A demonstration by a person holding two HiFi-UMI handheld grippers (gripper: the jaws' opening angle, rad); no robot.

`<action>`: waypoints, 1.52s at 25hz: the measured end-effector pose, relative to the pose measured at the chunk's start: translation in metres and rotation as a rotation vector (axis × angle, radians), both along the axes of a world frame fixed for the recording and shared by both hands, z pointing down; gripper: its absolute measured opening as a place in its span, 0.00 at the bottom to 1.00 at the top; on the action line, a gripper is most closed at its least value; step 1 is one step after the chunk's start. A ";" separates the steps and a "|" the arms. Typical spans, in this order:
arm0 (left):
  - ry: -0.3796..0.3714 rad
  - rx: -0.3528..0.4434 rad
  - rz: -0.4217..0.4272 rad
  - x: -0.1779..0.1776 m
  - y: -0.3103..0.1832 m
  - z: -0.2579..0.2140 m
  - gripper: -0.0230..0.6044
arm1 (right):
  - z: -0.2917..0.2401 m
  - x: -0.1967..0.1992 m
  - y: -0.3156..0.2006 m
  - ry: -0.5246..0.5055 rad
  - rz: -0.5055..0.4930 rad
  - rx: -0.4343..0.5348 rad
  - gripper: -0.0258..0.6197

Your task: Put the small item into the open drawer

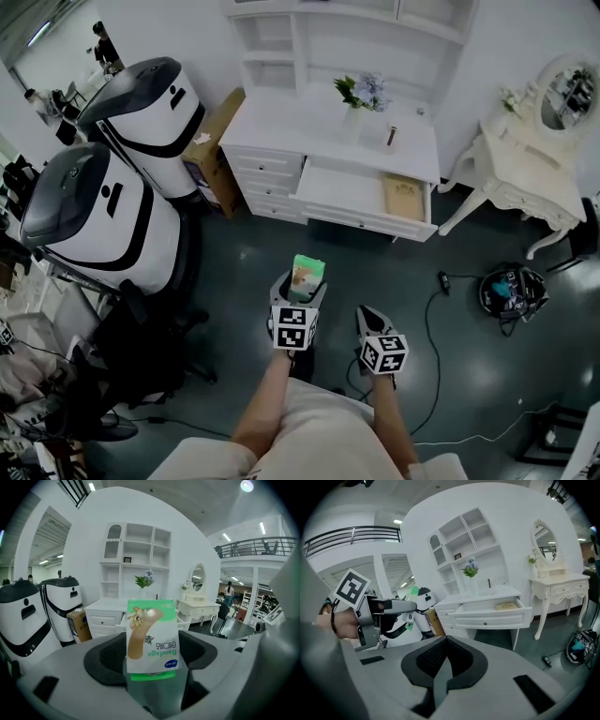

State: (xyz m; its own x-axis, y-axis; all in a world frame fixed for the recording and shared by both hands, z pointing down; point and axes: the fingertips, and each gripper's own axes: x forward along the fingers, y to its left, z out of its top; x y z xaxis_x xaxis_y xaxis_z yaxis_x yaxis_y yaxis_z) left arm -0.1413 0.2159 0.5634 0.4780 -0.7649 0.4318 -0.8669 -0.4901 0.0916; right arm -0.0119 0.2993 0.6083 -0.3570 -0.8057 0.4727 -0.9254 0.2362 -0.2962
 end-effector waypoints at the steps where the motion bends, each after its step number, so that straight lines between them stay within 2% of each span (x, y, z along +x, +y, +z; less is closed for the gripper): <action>1: -0.001 0.000 0.008 0.000 -0.011 0.000 0.61 | 0.001 -0.002 -0.011 -0.004 0.002 -0.001 0.08; 6: 0.007 0.008 0.040 -0.007 -0.070 -0.004 0.61 | 0.000 -0.014 -0.070 -0.025 0.036 0.002 0.08; 11: 0.029 -0.006 0.080 -0.010 -0.113 0.000 0.61 | 0.004 -0.023 -0.106 -0.032 0.076 -0.011 0.08; 21: 0.075 -0.036 0.108 -0.008 -0.159 0.013 0.61 | 0.013 -0.013 -0.141 0.002 0.137 -0.021 0.08; 25: 0.066 -0.036 0.106 -0.007 -0.176 0.015 0.61 | 0.013 -0.001 -0.163 0.005 0.159 -0.013 0.08; 31: 0.051 -0.043 0.072 0.001 -0.228 0.019 0.61 | 0.010 0.009 -0.222 0.014 0.115 0.003 0.08; 38: 0.031 -0.046 0.067 0.031 -0.287 0.019 0.61 | 0.005 0.031 -0.294 0.017 0.068 0.004 0.08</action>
State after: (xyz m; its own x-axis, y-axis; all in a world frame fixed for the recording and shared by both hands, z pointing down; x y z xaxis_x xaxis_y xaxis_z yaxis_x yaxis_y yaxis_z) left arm -0.1105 -0.0710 0.5826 0.5412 -0.7105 0.4499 -0.8287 -0.5413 0.1419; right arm 0.0188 0.0058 0.6134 -0.2935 -0.8297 0.4749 -0.9442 0.1740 -0.2796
